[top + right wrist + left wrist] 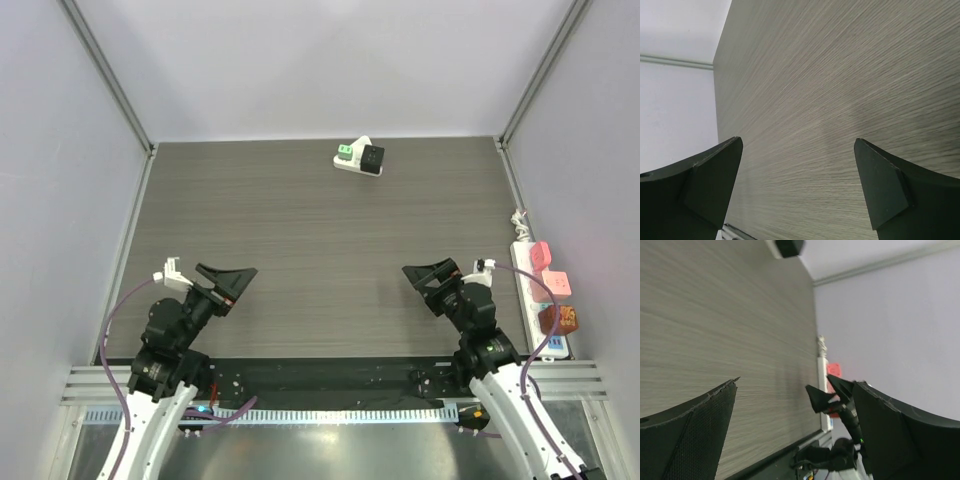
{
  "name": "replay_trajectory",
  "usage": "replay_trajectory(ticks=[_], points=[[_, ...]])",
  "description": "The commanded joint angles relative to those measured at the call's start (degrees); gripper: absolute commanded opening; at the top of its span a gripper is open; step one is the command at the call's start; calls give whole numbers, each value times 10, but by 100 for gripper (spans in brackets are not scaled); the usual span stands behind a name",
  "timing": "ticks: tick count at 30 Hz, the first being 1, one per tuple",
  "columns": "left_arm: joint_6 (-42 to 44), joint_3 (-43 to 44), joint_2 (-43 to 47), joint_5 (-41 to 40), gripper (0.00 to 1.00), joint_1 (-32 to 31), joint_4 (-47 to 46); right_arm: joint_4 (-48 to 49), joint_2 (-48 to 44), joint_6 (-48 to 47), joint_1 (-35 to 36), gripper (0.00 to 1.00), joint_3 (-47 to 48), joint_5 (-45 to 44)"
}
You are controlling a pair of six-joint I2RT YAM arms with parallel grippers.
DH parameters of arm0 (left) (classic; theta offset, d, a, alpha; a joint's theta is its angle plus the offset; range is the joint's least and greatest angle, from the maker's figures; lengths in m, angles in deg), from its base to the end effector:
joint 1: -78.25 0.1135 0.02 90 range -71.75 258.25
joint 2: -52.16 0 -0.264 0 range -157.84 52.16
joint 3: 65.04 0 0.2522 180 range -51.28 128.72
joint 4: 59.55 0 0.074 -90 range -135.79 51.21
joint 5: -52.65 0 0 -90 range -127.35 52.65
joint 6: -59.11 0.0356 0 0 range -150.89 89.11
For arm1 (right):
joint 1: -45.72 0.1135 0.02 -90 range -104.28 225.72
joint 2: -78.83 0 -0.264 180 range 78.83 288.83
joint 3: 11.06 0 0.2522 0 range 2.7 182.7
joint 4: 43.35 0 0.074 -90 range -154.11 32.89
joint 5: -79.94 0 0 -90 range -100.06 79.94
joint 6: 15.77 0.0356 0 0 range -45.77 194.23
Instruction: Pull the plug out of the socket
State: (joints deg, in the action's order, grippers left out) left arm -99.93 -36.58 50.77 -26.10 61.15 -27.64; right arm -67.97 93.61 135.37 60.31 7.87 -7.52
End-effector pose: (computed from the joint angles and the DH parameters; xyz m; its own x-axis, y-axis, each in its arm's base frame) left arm 0.0832 -0.0329 0.2255 -0.4717 -0.8131 -0.3411 0.0943 0.3381 -0.9364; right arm 0.1147 0.0315 0.1608 -0.4189 0.7950 -0.4386 0.1555 0.5388 0.8280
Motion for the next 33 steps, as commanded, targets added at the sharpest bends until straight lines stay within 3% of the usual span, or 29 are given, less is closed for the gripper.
replay_trajectory(ticks=[1, 5, 14, 19, 22, 28, 30, 33], points=[[-29, 45, -21, -101, 100, 3, 160, -7, 12, -15, -1, 100, 35, -47], [-93, 55, -42, -109, 100, 3, 207, -19, 18, -26, -1, 100, 45, -61], [-85, 35, -98, -53, 100, 2, 88, -82, 88, -111, -1, 100, 122, -83], [-130, -21, -103, -47, 100, 3, -56, -93, 179, -178, -2, 100, 189, -40], [-136, -25, -126, -48, 100, 3, -142, -91, 251, -200, -3, 100, 215, -64], [-23, 83, -308, -22, 100, 3, -162, -73, 393, -235, -10, 100, 314, -167], [-8, 123, -398, 24, 97, 1, -199, -59, 421, -251, -14, 100, 338, -171], [14, 168, -487, 18, 95, -25, -232, -25, 482, -282, -24, 100, 382, -155]])
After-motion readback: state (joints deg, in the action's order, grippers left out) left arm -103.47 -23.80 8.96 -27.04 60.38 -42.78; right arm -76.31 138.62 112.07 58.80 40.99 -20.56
